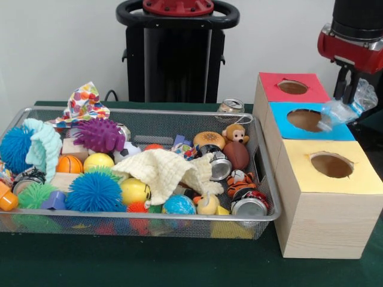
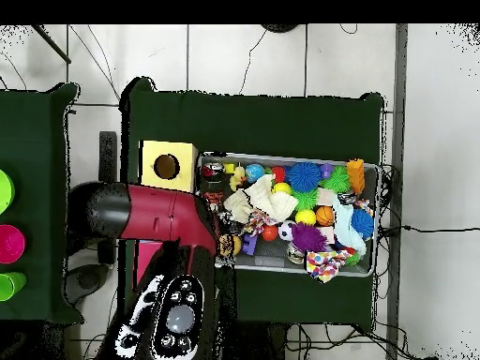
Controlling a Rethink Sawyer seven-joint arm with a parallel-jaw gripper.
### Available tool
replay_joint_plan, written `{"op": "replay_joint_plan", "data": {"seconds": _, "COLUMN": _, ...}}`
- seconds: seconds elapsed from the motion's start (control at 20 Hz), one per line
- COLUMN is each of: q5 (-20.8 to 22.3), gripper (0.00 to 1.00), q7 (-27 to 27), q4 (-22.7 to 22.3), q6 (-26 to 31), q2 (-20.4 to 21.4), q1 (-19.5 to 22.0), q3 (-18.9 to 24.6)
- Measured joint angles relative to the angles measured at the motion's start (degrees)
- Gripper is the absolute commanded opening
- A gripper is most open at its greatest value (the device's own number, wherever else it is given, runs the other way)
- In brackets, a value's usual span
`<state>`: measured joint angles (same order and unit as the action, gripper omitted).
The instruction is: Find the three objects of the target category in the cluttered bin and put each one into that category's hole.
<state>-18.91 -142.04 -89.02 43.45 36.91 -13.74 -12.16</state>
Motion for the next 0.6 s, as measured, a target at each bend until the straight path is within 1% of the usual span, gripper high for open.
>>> {"op": "replay_joint_plan", "data": {"seconds": 0.3, "q5": -1.46, "gripper": 0.0, "q7": 0.0, "q4": -1.57, "q6": 0.0, "q2": 0.0, "q1": -1.3, "q3": 0.0}}
{"op": "replay_joint_plan", "data": {"seconds": 0.6, "q5": -1.83, "gripper": 0.0, "q7": 0.0, "q4": -2.13, "q6": -0.05, "q2": 0.0, "q1": -1.5, "q3": -0.01}}
